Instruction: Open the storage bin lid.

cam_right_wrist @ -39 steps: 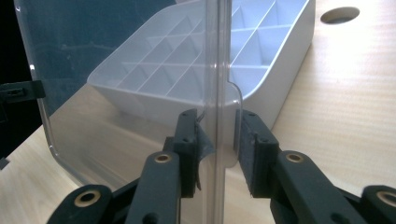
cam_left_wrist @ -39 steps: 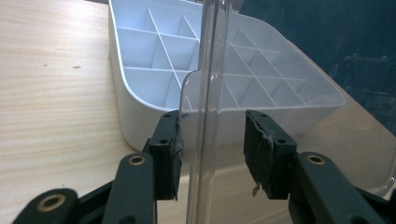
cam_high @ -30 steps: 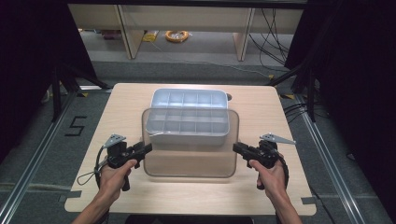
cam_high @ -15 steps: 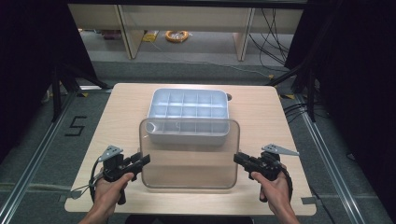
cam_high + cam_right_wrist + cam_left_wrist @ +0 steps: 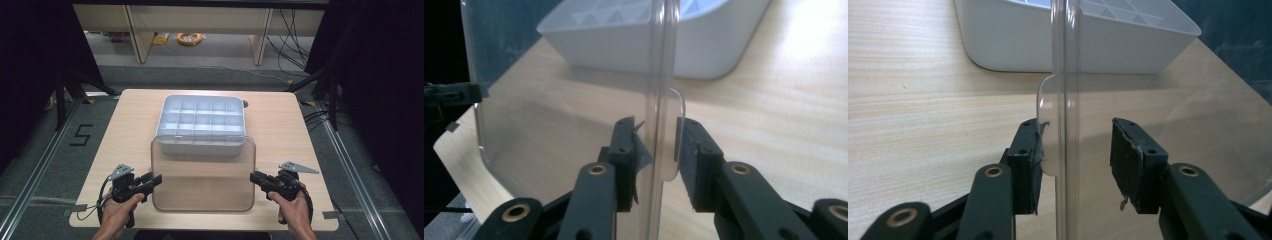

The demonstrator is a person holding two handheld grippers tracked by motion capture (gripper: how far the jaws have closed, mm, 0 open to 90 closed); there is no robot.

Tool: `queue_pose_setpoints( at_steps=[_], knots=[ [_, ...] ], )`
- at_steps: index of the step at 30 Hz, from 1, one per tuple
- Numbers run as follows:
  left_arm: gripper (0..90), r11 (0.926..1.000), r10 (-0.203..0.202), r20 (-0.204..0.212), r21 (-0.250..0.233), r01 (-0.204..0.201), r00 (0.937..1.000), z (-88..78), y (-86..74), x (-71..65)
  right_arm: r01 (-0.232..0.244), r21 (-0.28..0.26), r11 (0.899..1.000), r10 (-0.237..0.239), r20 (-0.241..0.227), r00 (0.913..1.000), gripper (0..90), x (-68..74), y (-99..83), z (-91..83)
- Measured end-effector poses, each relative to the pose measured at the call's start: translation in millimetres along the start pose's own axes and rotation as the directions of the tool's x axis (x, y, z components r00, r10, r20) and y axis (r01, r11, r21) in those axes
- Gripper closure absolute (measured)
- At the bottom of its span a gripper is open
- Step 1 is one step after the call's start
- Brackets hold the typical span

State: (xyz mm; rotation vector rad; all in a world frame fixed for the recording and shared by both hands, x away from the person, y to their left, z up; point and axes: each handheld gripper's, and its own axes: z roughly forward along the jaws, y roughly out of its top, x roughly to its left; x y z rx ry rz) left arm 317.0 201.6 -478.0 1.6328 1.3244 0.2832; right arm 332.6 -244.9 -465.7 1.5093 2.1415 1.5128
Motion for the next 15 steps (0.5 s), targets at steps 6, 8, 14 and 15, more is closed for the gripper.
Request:
queue_pose_setpoints(
  at_steps=[6, 8, 14, 15],
  knots=[
    [54.6, 0.9993, -0.015, 0.014, 0.035, 0.015, 0.9998, 4.9, -5.7, 4.6, -0.063, 0.043, 0.997, 0.063, 0.002, 0.998, 68.1, -2.4, -7.1, 4.4],
    [54.0, 0.999, -0.023, 0.022, 0.039, 0.022, 0.9995, 6.6, -7.2, 5.7, -0.067, 0.055, 0.996, 0.067, 0.0, 0.9977, 67.0, -4.0, -10.5, 6.3],
    [53.4, 0.996, -0.045, 0.034, 0.079, 0.042, 0.9984, 11.4, -13.9, 8.8, -0.072, 0.079, 0.994, 0.072, 0.01, 0.9974, 65.0, -12.5, -16.4, 10.9],
    [53.2, 0.9954, -0.048, 0.036, 0.085, 0.045, 0.9982, 12.1, -14.4, 9.6, -0.1, 0.09, 0.991, 0.099, 0.012, 0.995, 64.7, -10.8, -17.3, 10.5]
  ],
)
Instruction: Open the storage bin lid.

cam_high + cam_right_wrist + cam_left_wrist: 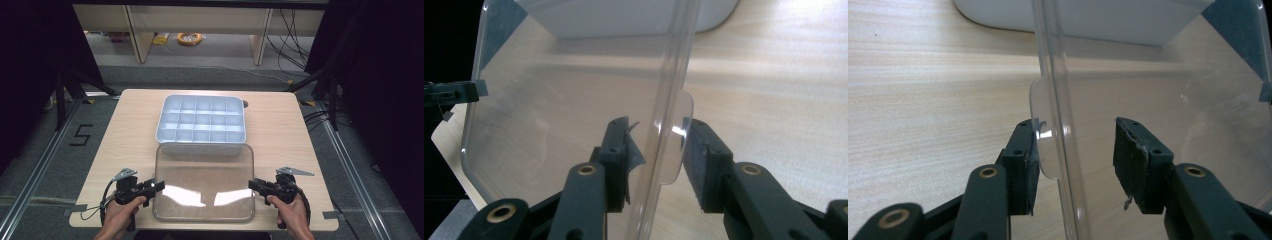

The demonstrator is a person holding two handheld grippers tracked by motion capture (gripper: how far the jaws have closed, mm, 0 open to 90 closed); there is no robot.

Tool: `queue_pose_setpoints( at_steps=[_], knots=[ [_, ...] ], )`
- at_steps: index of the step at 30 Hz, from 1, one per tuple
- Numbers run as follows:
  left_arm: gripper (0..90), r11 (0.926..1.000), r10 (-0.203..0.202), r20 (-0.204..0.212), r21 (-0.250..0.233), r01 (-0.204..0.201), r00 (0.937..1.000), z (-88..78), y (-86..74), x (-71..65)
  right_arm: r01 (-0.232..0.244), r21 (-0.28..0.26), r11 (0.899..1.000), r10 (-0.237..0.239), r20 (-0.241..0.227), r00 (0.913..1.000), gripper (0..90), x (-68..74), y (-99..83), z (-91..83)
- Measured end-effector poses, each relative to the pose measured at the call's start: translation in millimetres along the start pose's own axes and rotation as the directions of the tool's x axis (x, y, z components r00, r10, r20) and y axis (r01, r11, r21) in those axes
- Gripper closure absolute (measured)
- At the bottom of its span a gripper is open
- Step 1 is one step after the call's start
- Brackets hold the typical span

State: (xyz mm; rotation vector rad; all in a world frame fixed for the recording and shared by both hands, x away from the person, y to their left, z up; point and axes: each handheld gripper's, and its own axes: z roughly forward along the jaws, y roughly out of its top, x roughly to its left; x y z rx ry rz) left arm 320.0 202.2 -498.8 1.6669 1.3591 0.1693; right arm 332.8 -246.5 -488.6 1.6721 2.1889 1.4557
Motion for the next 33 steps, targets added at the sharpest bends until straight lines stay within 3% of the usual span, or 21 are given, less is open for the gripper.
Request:
queue_pose_setpoints(
  at_steps=[1, 2, 4, 6, 14, 15, 20, 22, 26, 27, 31, 32, 33],
  knots=[
    [53.1, 1.0, -0.003, 0.009, 0.003, 0.003, 1.0, 0.7, -0.2, 0.8, -0.015, 0.009, 1.0, 0.015, -0.002, 0.9999, 64.5, -0.2, -1.4, 1.4],
    [52.9, 1.0, 0.0, 0.006, 0.007, 0.0, 1.0, 1.0, -0.6, 1.3, -0.002, 0.007, 1.0, 0.002, 0.008, 1.0, 64.4, -1.2, -1.7, 1.8],
    [52.3, 0.9999, 0.001, -0.006, 0.017, -0.001, 1.0, 1.0, -1.7, 1.2, -0.036, 0.026, 0.999, 0.036, -0.001, 0.9993, 63.6, 1.3, -3.4, 2.9],
    [52.2, 0.9997, 0.005, 0.01, 0.025, -0.005, 0.9999, 1.5, -2.5, 2.5, -0.006, 0.034, 0.999, 0.006, 0.011, 0.9999, 63.4, -1.2, -4.1, 2.9],
    [48.9, 0.9977, 0.022, -0.004, 0.064, -0.022, 0.9997, 5.5, -5.6, 3.3, -0.003, 0.065, 0.998, 0.002, 0.019, 0.9998, 62.0, -1.6, -6.8, 5.8],
    [48.4, 0.9975, 0.02, -0.004, 0.068, -0.02, 0.9998, 6.1, -5.8, 3.6, 0.034, 0.056, 0.998, -0.036, 0.036, 0.9987, 61.7, -5.0, -7.2, 8.1],
    [46.9, 0.9963, 0.028, -0.013, 0.081, -0.027, 0.9995, 9.0, -6.7, 3.9, 0.034, 0.072, 0.997, -0.037, 0.046, 0.9983, 60.6, -5.9, -7.2, 10.2],
    [45.4, 0.9955, 0.022, -0.008, 0.092, -0.021, 0.9997, 11.6, -7.2, 4.7, 0.026, 0.08, 0.996, -0.027, 0.02, 0.9994, 60.0, -6.5, -7.3, 10.6],
    [44.3, 0.9911, 0.045, -0.013, 0.126, -0.043, 0.9989, 12.7, -7.2, 8.5, 0.032, 0.093, 0.995, -0.037, 0.055, 0.9978, 59.8, -9.4, -7.8, 14.8],
    [44.0, 0.9938, 0.021, -0.017, 0.11, -0.019, 0.9996, 14.9, -7.7, 7.5, 0.026, 0.095, 0.995, -0.03, 0.048, 0.9984, 59.6, -9.4, -8.0, 15.9],
    [43.3, 0.9924, 0.031, -0.011, 0.119, -0.029, 0.9995, 16.3, -6.4, 8.7, 0.02, 0.112, 0.993, -0.025, 0.047, 0.9986, 58.1, -10.9, -8.5, 18.3],
    [43.0, 0.9924, 0.036, -0.016, 0.118, -0.034, 0.9992, 16.6, -6.5, 8.2, -0.024, 0.117, 0.993, 0.018, 0.052, 0.9985, 58.0, -7.7, -8.8, 18.5],
    [42.5, 0.9906, 0.053, -0.012, 0.127, -0.051, 0.9985, 16.0, -6.3, 8.5, -0.019, 0.115, 0.993, 0.013, 0.054, 0.9985, 58.0, -8.5, -8.7, 20.0]
  ],
)
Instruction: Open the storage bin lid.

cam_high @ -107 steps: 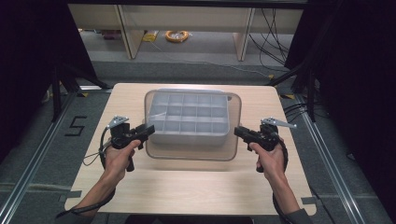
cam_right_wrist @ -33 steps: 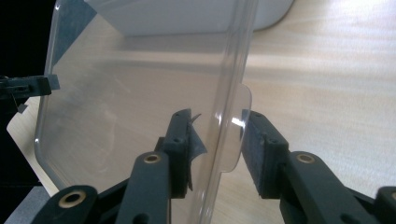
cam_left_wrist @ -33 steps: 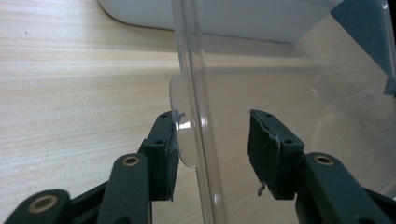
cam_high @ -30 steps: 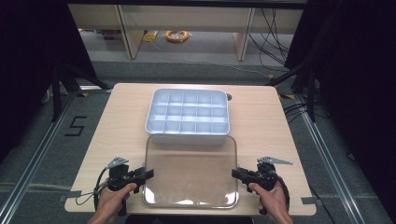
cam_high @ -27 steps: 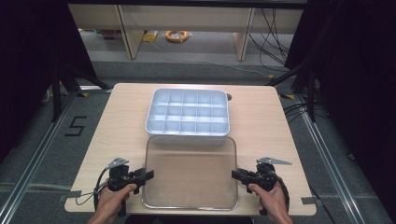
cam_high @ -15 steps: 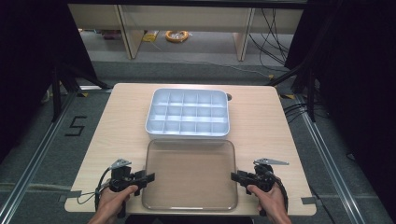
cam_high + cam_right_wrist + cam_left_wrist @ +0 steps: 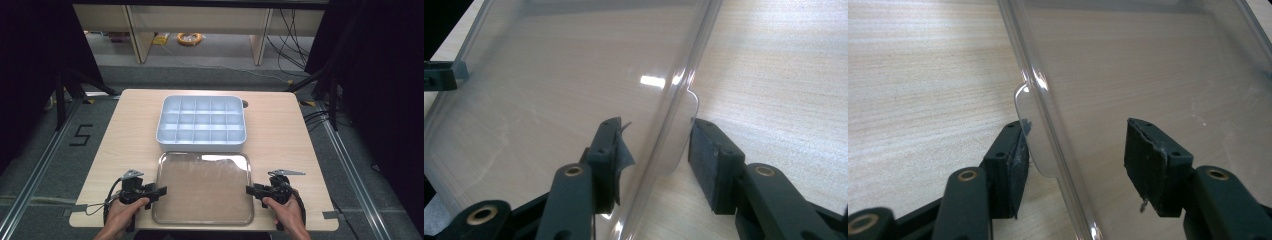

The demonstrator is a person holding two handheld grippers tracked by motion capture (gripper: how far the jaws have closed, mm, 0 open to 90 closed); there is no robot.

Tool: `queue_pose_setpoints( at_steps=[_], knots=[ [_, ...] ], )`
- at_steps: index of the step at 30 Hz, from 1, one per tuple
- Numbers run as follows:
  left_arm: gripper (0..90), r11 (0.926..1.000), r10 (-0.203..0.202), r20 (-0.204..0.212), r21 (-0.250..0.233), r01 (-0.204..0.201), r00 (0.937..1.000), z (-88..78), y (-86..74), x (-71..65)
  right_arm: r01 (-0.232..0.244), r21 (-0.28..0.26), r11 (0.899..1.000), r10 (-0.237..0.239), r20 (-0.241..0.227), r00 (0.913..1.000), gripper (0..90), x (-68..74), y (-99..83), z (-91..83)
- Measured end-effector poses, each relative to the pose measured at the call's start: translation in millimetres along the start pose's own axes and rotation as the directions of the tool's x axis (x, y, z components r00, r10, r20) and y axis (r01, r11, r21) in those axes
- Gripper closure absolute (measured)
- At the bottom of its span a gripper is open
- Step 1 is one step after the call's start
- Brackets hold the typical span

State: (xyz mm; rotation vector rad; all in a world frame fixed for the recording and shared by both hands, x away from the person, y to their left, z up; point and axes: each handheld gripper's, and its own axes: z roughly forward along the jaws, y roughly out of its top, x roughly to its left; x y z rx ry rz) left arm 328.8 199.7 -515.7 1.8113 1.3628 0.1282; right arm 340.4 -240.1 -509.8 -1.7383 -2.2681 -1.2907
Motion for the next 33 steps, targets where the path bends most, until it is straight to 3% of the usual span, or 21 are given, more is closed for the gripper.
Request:
queue_pose_setpoints(
  at_steps=[1, 2, 5, 6, 9, 10, 11, 13, 16, 17, 18, 19, 22, 23, 24, 28, 29, 30, 31, 32, 33],
  knots=[
    [41.8, 0.9999, -0.006, -0.003, -0.011, 0.006, 1.0, 1.1, -0.3, -1.4, 0.041, -0.007, 0.999, -0.041, 0.004, 0.9992, 57.8, -3.5, 0.9, 0.3],
    [41.5, 0.9999, 0.001, -0.008, -0.012, -0.001, 1.0, 1.3, -0.3, -1.8, 0.038, -0.005, 0.999, -0.038, -0.011, 0.9992, 57.1, -3.5, 1.4, -1.0],
    [41.1, 0.9995, 0.017, -0.033, -0.026, -0.018, 0.9993, 0.6, 0.5, -0.7, 0.047, 0.003, 0.999, -0.047, 0.007, 0.9989, 55.3, -2.7, 2.0, -0.7],
    [41.5, 0.999, 0.043, -0.036, -0.007, -0.043, 0.9984, -2.0, 1.8, 0.9, 0.048, 0.001, 0.999, -0.048, -0.008, 0.9988, 53.6, -3.1, 2.1, -0.9],
    [41.0, 0.9983, 0.028, -0.034, -0.05, -0.03, 0.999, -3.6, 2.8, -1.6, 0.04, -0.027, 0.999, -0.039, 0.008, 0.9992, 55.2, -3.7, 4.0, -1.3],
    [40.6, 0.9983, 0.052, -0.042, -0.022, -0.053, 0.9978, -6.4, 3.6, 0.0, 0.045, -0.032, 0.998, -0.044, 0.021, 0.9988, 53.2, -3.6, 5.7, -4.2],
    [40.6, 0.9983, 0.023, -0.045, -0.052, -0.025, 0.9987, -5.0, 3.6, -1.7, 0.056, -0.047, 0.997, -0.054, 0.033, 0.998, 52.5, -4.7, 6.8, -4.6],
    [40.3, 0.9982, 0.045, -0.046, -0.037, -0.047, 0.9979, -7.9, 4.6, 1.1, 0.059, -0.064, 0.996, -0.057, 0.032, 0.9978, 51.8, -5.8, 9.3, -8.2],
    [40.0, 0.9979, 0.034, -0.047, -0.054, -0.037, 0.9983, -7.5, 4.9, 0.5, 0.087, -0.077, 0.993, -0.084, 0.037, 0.9958, 49.4, -4.6, 11.8, -12.0],
    [40.0, 0.9976, 0.034, -0.046, -0.059, -0.037, 0.9984, -7.5, 5.2, 0.4, 0.083, -0.082, 0.993, -0.082, 0.019, 0.9965, 49.2, -3.1, 12.2, -12.8],
    [39.9, 0.9975, 0.049, -0.044, -0.048, -0.051, 0.9978, -8.7, 5.5, 1.3, 0.088, -0.08, 0.993, -0.086, 0.025, 0.996, 49.0, -2.6, 12.8, -12.7],
    [39.9, 0.9967, 0.025, -0.041, -0.076, -0.029, 0.9988, -7.3, 5.5, -0.5, 0.082, -0.086, 0.993, -0.08, 0.022, 0.9966, 48.7, -1.6, 13.1, -12.6],
    [39.6, 0.9962, 0.031, -0.039, -0.08, -0.034, 0.9988, -9.2, 6.9, -0.7, 0.108, -0.095, 0.99, -0.108, 0.006, 0.9941, 46.5, -0.3, 15.0, -13.8],
    [39.4, 0.996, 0.03, -0.036, -0.082, -0.033, 0.9989, -9.7, 7.2, -0.7, 0.119, -0.102, 0.988, -0.117, 0.023, 0.9928, 45.6, -0.7, 15.5, -13.3],
    [39.0, 0.9959, 0.029, -0.037, -0.085, -0.032, 0.9989, -10.0, 7.3, -0.6, 0.118, -0.115, 0.986, -0.118, 0.005, 0.993, 44.7, -0.3, 15.6, -13.9],
    [37.4, 0.9943, 0.033, -0.026, -0.101, -0.036, 0.9991, -10.6, 8.1, 0.5, 0.146, -0.134, 0.98, -0.145, 0.021, 0.9892, 38.0, 0.0, 17.6, -15.9],
    [36.5, 0.9935, 0.035, -0.019, -0.108, -0.036, 0.9992, -10.8, 8.4, 0.2, 0.133, -0.135, 0.982, -0.13, 0.027, 0.9911, 36.4, 2.3, 17.2, -16.4],
    [36.1, 0.993, 0.039, -0.026, -0.11, -0.042, 0.9989, -11.5, 8.8, -1.6, 0.179, -0.135, 0.975, -0.172, 0.059, 0.9833, 35.9, -0.4, 18.3, -17.4],
    [36.0, 0.9916, 0.057, -0.025, -0.115, -0.059, 0.9981, -11.8, 9.0, -1.9, 0.178, -0.149, 0.973, -0.174, 0.041, 0.9839, 34.6, 0.8, 18.8, -18.5],
    [35.8, 0.9914, 0.061, -0.017, -0.115, -0.062, 0.998, -11.6, 9.4, -3.3, 0.197, -0.152, 0.969, -0.19, 0.06, 0.9799, 33.1, 1.0, 19.6, -19.9],
    [35.2, 0.9912, 0.068, -0.013, -0.113, -0.069, 0.9976, -11.8, 9.5, -3.8, 0.205, -0.164, 0.965, -0.2, 0.049, 0.9786, 31.4, 1.8, 20.2, -20.6]
  ],
)
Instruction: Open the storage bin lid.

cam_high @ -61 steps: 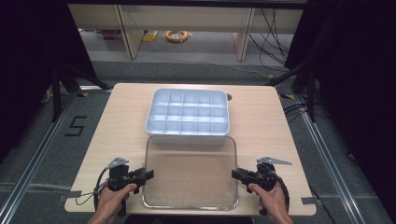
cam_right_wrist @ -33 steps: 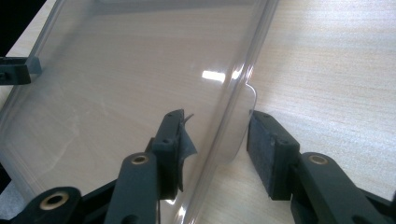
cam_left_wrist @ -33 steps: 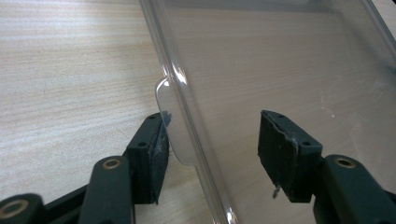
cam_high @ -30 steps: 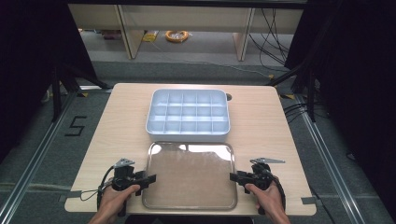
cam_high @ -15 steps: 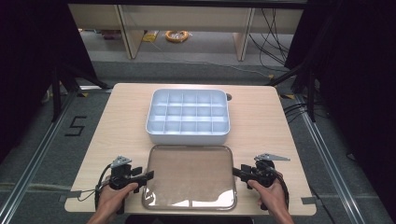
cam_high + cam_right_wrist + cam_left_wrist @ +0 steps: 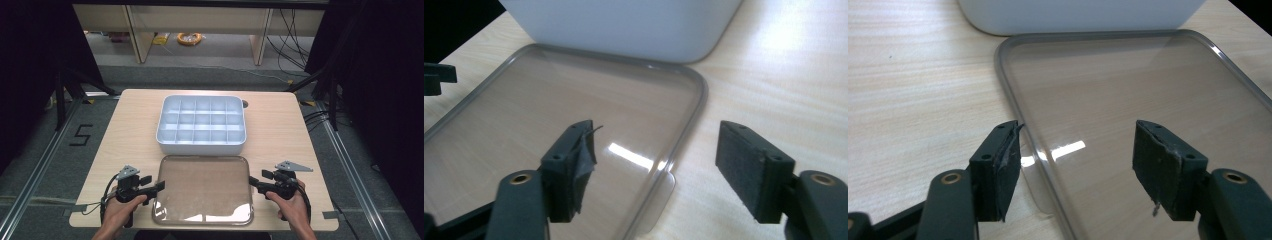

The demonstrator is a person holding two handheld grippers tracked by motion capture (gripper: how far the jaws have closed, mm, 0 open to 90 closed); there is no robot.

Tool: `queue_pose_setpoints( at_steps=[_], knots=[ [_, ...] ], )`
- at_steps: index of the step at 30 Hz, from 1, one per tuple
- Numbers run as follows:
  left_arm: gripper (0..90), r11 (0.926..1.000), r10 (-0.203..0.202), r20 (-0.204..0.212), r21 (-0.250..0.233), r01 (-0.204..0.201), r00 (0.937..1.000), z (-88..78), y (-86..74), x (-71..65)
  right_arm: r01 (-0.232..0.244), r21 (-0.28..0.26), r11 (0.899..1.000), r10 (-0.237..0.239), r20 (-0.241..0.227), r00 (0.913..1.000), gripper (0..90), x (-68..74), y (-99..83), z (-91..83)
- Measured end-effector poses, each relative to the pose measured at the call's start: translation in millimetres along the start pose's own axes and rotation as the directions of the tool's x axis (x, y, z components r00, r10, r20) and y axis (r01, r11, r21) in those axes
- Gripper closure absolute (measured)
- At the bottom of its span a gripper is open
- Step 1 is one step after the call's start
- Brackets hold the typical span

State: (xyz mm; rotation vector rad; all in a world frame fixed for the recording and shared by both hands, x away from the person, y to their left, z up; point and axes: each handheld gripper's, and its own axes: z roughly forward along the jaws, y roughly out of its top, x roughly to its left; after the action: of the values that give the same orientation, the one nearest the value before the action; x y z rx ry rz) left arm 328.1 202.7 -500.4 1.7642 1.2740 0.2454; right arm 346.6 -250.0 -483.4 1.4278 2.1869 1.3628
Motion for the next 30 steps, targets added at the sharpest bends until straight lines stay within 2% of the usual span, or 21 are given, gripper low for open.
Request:
queue_pose_setpoints(
  at_steps=[1, 2, 3, 5, 7, 9, 11, 12, 13, 14, 15, 16, 17, 19, 23, 24, 25, 26, 27, 29, 30],
  knots=[
    [34.8, 1.0, 0.005, 0.005, 0.005, -0.005, 1.0, 0.0, 0.2, -0.9, 0.015, -0.01, 1.0, -0.015, -0.004, 0.9999, 30.4, -0.5, 0.2, -0.4],
    [34.3, 0.9998, 0.016, 0.004, 0.007, -0.016, 0.9999, 0.3, -0.1, -1.9, -0.026, -0.005, 1.0, 0.026, -0.013, 0.9996, 29.3, 3.2, 0.0, -2.1],
    [33.3, 0.9998, 0.019, 0.006, 0.01, -0.019, 0.9998, 0.5, 0.0, -2.8, 0.005, -0.01, 1.0, -0.005, -0.009, 0.9999, 28.1, 0.6, 0.4, -1.6],
    [31.0, 0.9994, 0.032, 0.004, 0.012, -0.032, 0.9995, 0.0, -0.1, -4.0, 0.019, -0.022, 1.0, -0.019, -0.012, 0.9997, 27.7, -0.5, -0.7, -2.5],
    [28.6, 0.9989, 0.043, 0.004, 0.019, -0.043, 0.9991, -0.8, 0.6, -4.5, -0.003, -0.012, 1.0, 0.003, -0.011, 0.9999, 26.4, 1.4, -1.6, -5.8],
    [28.3, 0.9981, 0.061, 0.003, 0.005, -0.061, 0.9981, -1.4, 0.6, -4.7, 0.032, -0.023, 0.999, -0.033, -0.006, 0.9995, 26.2, -1.2, -1.9, -6.0],
    [27.5, 0.9979, 0.064, 0.016, 0.003, -0.064, 0.9978, -1.5, 1.0, -5.4, 0.032, -0.02, 0.999, -0.032, -0.005, 0.9995, 25.3, -0.1, -2.3, -8.9],
    [26.8, 0.9974, 0.072, 0.025, -0.005, -0.072, 0.9971, -1.1, 0.9, -6.2, 0.044, -0.025, 0.999, -0.044, -0.013, 0.999, 25.2, 0.3, -2.6, -10.7],
    [26.0, 0.9971, 0.076, 0.022, 0.002, -0.076, 0.9968, -1.9, 1.0, -7.0, 0.028, -0.023, 0.999, -0.028, -0.037, 0.9989, 25.2, 1.0, -3.5, -11.2],
    [25.8, 0.9955, 0.095, 0.016, -0.004, -0.095, 0.9953, -2.4, 0.8, -7.6, 0.043, -0.032, 0.999, -0.044, -0.016, 0.9989, 25.1, 0.5, -4.0, -11.3],
    [25.5, 0.9937, 0.112, 0.011, -0.001, -0.112, 0.9936, -3.4, 0.4, -8.7, 0.009, -0.036, 0.999, -0.01, -0.033, 0.9994, 25.0, 3.6, -4.7, -12.5],
    [24.9, 0.9927, 0.12, 0.012, -0.004, -0.12, 0.9926, -3.9, 0.4, -9.5, 0.046, -0.036, 0.998, -0.047, -0.023, 0.9986, 24.9, 2.4, -4.2, -13.5],
    [24.7, 0.99, 0.141, 0.009, -0.009, -0.141, 0.99, -5.6, 0.5, -10.5, 0.031, -0.026, 0.999, -0.032, -0.02, 0.9993, 24.9, 4.2, -4.8, -13.4],
    [23.9, 0.9884, 0.151, 0.016, -0.019, -0.15, 0.9884, -8.0, 0.7, -10.5, 0.048, -0.029, 0.998, -0.049, -0.042, 0.9979, 24.8, 4.6, -4.4, -15.0],
    [22.4, 0.989, 0.147, 0.028, -0.017, -0.147, 0.9888, -9.9, 0.4, -10.7, 0.053, -0.035, 0.998, -0.055, -0.03, 0.9981, 24.4, 7.8, -7.9, -15.0],
    [22.1, 0.988, 0.154, 0.027, -0.022, -0.153, 0.9877, -10.5, 0.2, -11.3, 0.028, -0.025, 0.999, -0.029, -0.042, 0.9987, 24.4, 10.5, -8.9, -15.3],
    [21.9, 0.9886, 0.15, 0.031, -0.019, -0.15, 0.9882, -11.0, -0.2, -11.5, 0.061, -0.028, 0.998, -0.062, -0.041, 0.9972, 24.3, 8.7, -9.0, -16.4],
    [21.6, 0.9873, 0.157, 0.039, -0.026, -0.157, 0.9868, -11.3, -0.5, -11.6, 0.021, -0.012, 1.0, -0.021, -0.045, 0.9988, 24.2, 12.7, -10.1, -17.3],
    [21.5, 0.9883, 0.151, 0.037, -0.029, -0.15, 0.9878, -11.8, -1.1, -12.7, 0.064, -0.016, 0.998, -0.064, -0.039, 0.9971, 24.1, 10.8, -10.0, -17.4],
    [21.5, 0.9867, 0.161, 0.037, -0.027, -0.161, 0.9862, -13.9, -2.1, -13.8, 0.023, 0.006, 1.0, -0.023, -0.037, 0.9991, 24.0, 15.2, -11.7, -20.1],
    [21.5, 0.9867, 0.161, 0.04, -0.025, -0.161, 0.9861, -14.3, -2.8, -14.1, 0.072, -0.027, 0.997, -0.073, -0.041, 0.9965, 23.9, 12.6, -11.9, -19.6]
  ],
)
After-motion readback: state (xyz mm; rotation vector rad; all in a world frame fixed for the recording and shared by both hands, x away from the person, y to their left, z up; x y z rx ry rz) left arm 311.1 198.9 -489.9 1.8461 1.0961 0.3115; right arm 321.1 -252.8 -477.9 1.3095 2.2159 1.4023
